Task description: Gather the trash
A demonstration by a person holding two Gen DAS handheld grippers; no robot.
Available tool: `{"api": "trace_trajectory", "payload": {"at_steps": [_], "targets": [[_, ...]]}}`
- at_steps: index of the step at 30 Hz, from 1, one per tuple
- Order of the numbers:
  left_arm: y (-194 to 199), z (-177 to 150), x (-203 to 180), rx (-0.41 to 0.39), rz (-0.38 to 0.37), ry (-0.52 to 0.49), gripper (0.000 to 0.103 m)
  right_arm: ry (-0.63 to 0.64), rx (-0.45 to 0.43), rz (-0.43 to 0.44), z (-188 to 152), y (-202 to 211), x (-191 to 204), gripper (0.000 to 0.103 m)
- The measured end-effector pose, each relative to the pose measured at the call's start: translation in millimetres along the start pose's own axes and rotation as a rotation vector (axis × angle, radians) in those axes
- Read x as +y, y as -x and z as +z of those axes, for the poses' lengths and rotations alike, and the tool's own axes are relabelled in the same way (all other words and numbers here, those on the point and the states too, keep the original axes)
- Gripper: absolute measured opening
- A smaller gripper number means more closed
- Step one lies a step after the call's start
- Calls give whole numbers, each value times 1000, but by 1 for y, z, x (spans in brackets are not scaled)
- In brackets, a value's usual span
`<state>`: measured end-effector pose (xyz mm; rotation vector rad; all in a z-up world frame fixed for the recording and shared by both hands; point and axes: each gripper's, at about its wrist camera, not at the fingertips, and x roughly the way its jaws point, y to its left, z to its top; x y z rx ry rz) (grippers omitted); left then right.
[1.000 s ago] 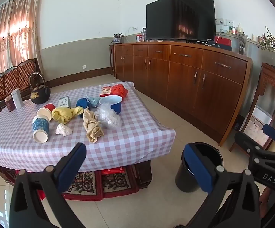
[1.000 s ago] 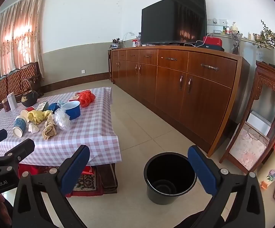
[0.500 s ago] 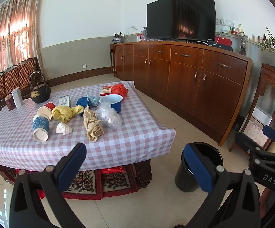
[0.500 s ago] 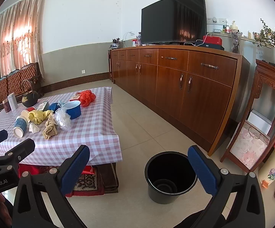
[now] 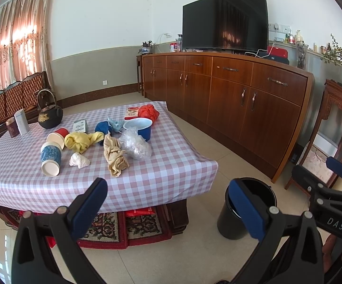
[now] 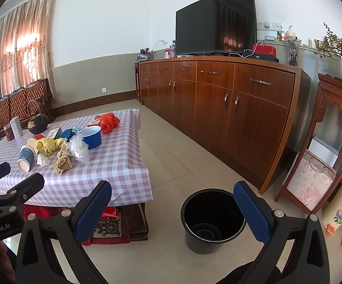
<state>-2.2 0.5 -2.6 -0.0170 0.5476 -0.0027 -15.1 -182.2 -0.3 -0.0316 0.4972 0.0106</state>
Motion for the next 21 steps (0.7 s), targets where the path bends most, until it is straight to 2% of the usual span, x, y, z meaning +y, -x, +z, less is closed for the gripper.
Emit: {"api": "trace_trajectory", "payload": {"at_steps": [21], "targets": [[1,0,0,0,0,-1,103,0,-1,3,0,0,0,103]]}}
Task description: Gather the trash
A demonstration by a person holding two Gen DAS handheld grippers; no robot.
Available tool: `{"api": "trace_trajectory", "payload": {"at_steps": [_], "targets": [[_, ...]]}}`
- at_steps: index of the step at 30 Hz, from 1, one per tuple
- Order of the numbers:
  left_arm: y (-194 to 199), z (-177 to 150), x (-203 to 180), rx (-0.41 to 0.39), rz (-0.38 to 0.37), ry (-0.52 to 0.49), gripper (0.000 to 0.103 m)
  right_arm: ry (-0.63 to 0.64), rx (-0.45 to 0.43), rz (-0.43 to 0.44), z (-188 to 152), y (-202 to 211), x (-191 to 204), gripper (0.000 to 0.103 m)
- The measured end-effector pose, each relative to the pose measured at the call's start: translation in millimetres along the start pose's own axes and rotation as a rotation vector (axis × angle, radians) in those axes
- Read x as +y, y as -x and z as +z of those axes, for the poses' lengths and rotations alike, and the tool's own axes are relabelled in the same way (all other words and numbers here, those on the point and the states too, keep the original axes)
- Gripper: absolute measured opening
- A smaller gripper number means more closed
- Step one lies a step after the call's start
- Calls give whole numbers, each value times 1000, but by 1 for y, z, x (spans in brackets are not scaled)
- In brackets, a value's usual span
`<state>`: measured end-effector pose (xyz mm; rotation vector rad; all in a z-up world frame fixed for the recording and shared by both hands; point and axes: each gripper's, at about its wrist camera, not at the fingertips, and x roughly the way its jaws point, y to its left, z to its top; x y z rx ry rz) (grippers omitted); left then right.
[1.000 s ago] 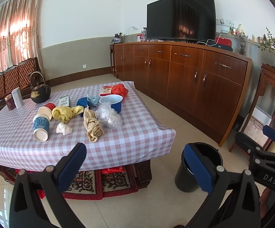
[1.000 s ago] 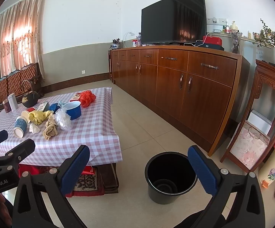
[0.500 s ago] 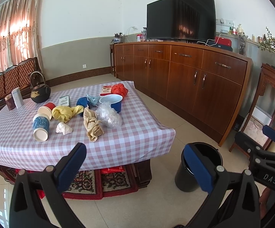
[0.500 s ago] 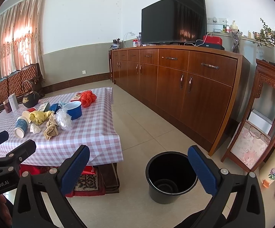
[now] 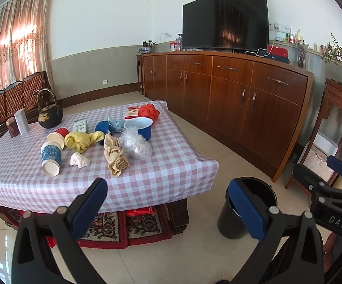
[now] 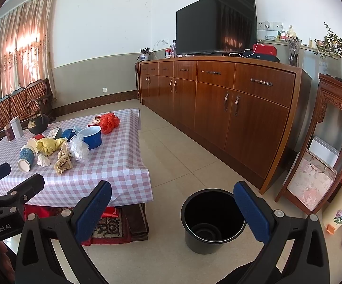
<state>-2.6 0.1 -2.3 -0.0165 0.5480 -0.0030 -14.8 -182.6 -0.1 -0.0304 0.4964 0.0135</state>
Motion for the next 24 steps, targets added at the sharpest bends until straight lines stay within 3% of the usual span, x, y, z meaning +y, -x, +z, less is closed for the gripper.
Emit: {"api": "trace_trajectory", "payload": {"at_steps": [24], "targets": [[-2,-1,3,8,-3,3,103,2,1,17,0,-1,2,103]]}}
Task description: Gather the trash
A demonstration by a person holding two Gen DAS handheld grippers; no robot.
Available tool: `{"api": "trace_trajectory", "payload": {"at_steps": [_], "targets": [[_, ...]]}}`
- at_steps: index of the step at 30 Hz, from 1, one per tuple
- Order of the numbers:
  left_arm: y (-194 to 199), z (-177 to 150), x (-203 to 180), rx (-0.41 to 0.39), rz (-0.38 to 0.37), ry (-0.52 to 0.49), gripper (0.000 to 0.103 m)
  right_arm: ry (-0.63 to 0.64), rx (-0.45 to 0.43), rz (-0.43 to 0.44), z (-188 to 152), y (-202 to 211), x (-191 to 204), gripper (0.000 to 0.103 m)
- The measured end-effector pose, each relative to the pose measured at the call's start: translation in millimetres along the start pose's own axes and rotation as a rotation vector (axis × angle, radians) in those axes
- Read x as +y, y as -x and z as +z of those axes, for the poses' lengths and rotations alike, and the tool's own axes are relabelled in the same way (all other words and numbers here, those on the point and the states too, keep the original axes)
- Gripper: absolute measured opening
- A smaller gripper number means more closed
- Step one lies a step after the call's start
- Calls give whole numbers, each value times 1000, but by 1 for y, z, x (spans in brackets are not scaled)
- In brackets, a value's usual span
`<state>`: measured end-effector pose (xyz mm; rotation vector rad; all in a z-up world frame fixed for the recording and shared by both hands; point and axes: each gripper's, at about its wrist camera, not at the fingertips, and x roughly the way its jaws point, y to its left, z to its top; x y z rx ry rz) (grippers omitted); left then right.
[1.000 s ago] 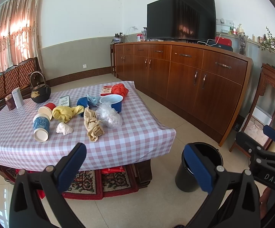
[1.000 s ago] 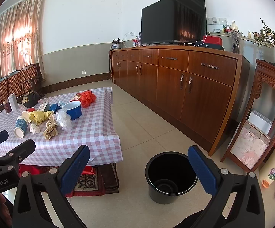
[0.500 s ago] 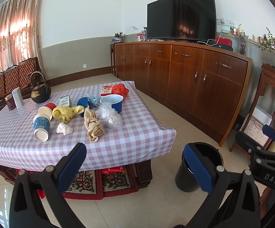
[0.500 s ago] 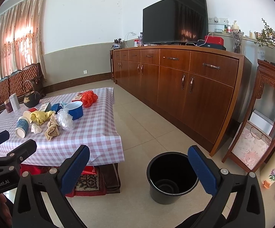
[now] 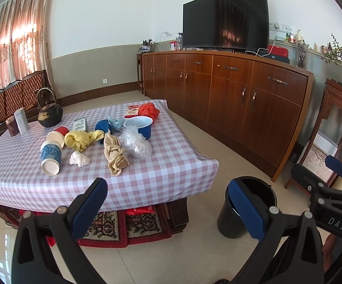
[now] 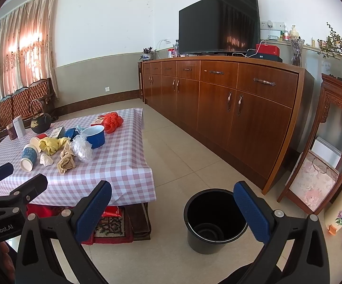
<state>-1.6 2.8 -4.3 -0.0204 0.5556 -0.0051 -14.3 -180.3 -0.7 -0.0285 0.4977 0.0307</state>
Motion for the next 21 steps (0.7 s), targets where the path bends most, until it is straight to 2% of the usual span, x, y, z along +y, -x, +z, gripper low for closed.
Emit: {"api": "trace_trajectory", "payload": {"at_steps": [9,21], "targets": [[1,-1,0,1,7,3,103,-1,5,3,-2,0,0,103],[-7,-1,30,29,58,68,103,28,39,105,0,-16,6,103]]}}
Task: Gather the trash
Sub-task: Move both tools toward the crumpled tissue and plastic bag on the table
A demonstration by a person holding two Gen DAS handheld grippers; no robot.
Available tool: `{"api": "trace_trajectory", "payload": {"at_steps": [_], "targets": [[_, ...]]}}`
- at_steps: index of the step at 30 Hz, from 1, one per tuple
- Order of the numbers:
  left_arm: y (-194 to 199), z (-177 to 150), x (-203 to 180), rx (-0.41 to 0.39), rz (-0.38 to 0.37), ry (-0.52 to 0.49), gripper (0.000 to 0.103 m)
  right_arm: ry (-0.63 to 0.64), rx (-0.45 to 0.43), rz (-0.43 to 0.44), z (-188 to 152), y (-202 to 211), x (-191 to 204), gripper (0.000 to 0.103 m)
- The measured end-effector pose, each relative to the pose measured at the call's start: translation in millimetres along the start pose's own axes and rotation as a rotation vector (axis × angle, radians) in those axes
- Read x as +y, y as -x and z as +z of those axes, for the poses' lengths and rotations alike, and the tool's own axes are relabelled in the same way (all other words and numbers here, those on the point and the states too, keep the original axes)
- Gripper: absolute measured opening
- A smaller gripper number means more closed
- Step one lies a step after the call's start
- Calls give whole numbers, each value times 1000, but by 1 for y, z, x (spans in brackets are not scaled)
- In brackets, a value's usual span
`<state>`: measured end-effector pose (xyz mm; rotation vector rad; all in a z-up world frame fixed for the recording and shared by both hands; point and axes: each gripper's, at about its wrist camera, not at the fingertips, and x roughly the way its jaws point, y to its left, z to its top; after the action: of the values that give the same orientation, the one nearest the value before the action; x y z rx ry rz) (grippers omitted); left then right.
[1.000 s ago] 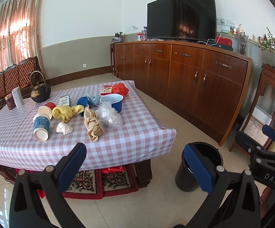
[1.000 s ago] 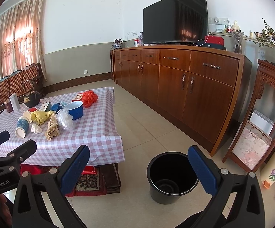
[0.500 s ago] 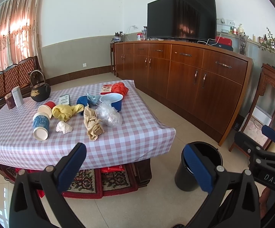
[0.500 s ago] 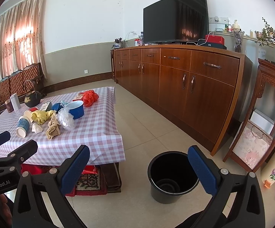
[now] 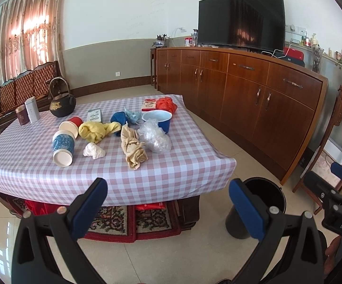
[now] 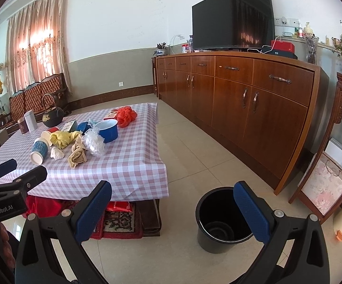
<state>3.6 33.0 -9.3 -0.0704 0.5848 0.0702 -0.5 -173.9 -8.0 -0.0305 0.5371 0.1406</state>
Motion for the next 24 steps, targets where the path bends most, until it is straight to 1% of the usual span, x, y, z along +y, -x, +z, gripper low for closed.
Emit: {"api": "trace_trajectory", "payload": {"at_steps": [2,5,7,9,11,15,17,19,20,21,22,23,24], "targets": [[-2,0,11,6,-11,42,103,-1,8,35,3,-7,3,103],[-11,-1,32,30,4,96,103,20,14,62,9,-20,13,103],[-17,-4,48,45,-5,123,103,34,18,79,12,-29,21,103],[-21,-7,63,48,18,144,103,60,39,91,14,-42,32,103],[-27,-9,77,61,58,164,103,76,66,129,16,-56,43,103],[-41,-13,102,86,78,186,102,82,66,177,21,-75,63,103],[-45,-14,111,74,108,186,102,86,71,192,25,-86,74,102],[-49,-13,117,59,120,183,100,97,68,207,30,-96,86,99],[-50,-13,119,49,122,181,97,103,68,216,32,-102,91,95],[-53,-12,121,39,120,178,94,109,73,225,34,-108,95,89],[-57,-10,123,34,115,176,92,112,72,237,36,-113,101,85],[-62,-8,124,36,114,175,88,115,76,253,39,-120,105,78],[-69,-5,127,41,112,178,87,122,83,266,41,-128,111,72]]}}
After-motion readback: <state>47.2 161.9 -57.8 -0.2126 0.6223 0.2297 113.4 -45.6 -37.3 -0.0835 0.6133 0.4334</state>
